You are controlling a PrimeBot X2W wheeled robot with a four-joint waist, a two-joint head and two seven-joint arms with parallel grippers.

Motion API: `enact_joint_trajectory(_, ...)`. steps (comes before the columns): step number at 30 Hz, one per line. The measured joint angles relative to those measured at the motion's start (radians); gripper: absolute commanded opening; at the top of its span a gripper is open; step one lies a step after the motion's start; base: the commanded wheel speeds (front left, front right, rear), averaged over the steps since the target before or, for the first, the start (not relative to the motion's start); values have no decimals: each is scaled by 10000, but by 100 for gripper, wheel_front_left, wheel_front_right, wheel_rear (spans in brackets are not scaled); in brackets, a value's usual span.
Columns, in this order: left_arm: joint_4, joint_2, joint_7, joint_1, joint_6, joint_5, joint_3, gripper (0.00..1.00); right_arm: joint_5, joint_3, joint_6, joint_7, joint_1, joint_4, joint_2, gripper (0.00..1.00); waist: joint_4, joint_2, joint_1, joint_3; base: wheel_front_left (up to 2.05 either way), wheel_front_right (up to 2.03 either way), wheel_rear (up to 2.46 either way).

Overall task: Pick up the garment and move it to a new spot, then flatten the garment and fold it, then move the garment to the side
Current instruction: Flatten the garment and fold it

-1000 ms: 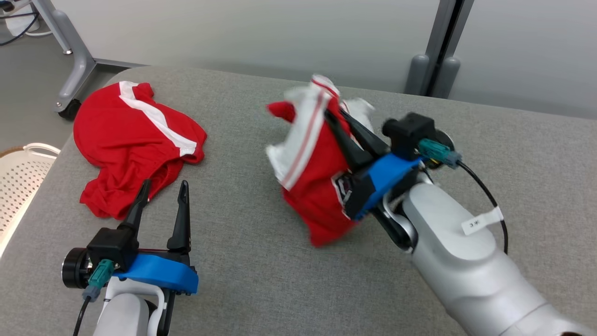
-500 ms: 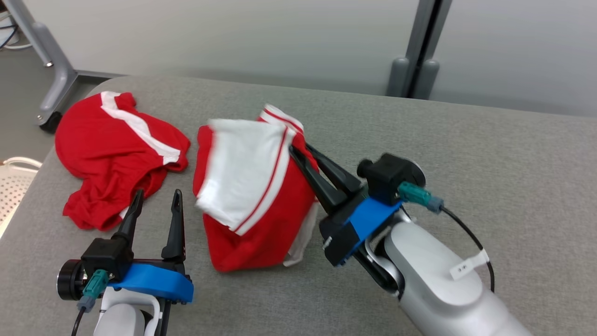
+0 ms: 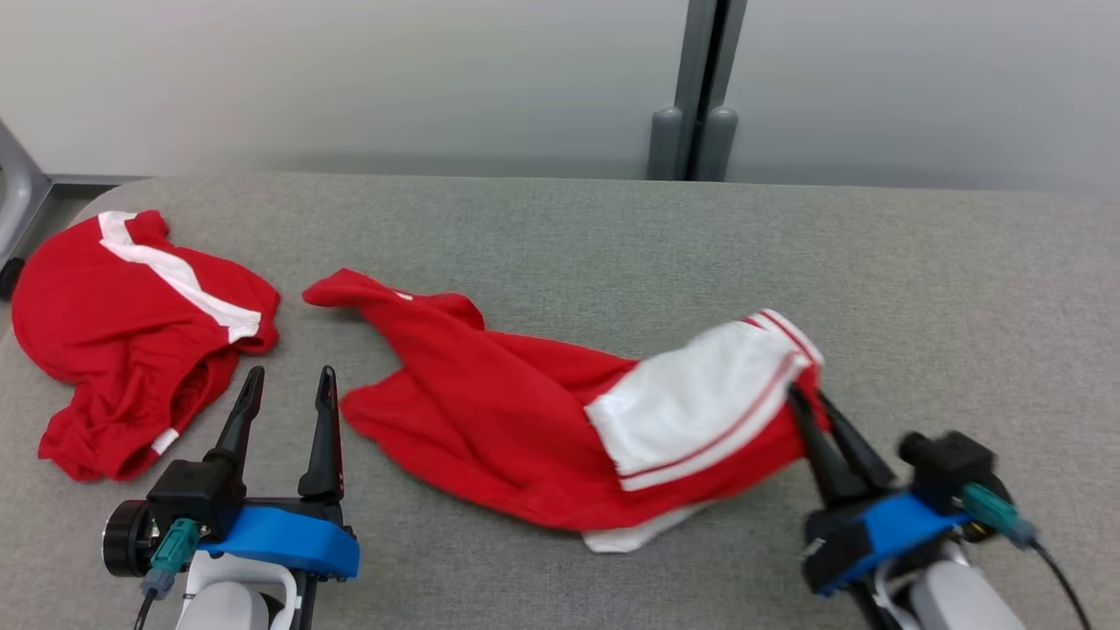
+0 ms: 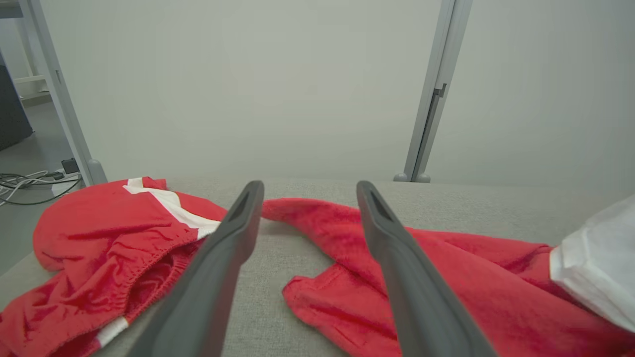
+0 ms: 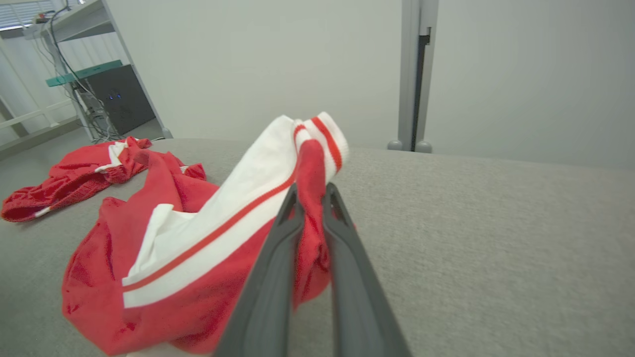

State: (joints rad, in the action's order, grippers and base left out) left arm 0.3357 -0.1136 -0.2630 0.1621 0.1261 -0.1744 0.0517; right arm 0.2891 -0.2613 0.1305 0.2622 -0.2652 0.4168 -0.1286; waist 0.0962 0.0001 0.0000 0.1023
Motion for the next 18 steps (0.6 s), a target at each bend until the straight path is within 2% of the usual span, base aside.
enact_joint_trajectory(6, -13, 59, 0, -62, 29, 42, 31, 100, -142, 2125, 0, 2, 1260, -165, -207, 0, -247, 0, 0, -68, 0, 0, 0)
enact_joint_trajectory(11, -8, 52, 0, -107, 33, 29, 167, 100, -347, 3847, 0, 0, 1735, 192, -192, 0, -293, 0, 0, -103, 0, 0, 0)
enact_joint_trajectory(16, -4, 4, 0, -126, 35, -6, 219, 100, -734, 4807, 2, -33, 1762, 535, 73, 0, -304, 0, 0, -141, 0, 0, 0)
enact_joint_trajectory(17, 0, -12, 0, -146, 35, -17, 211, 100, -865, 4915, 2, -132, 1760, 667, 140, 34, -310, -1, 0, -164, 0, 0, 0)
enact_joint_trajectory(18, 4, -21, 0, -175, 35, -25, 215, 100, -943, 4991, 0, -146, 1754, 750, 203, 100, -318, -1, 1, -192, 0, 0, 0)
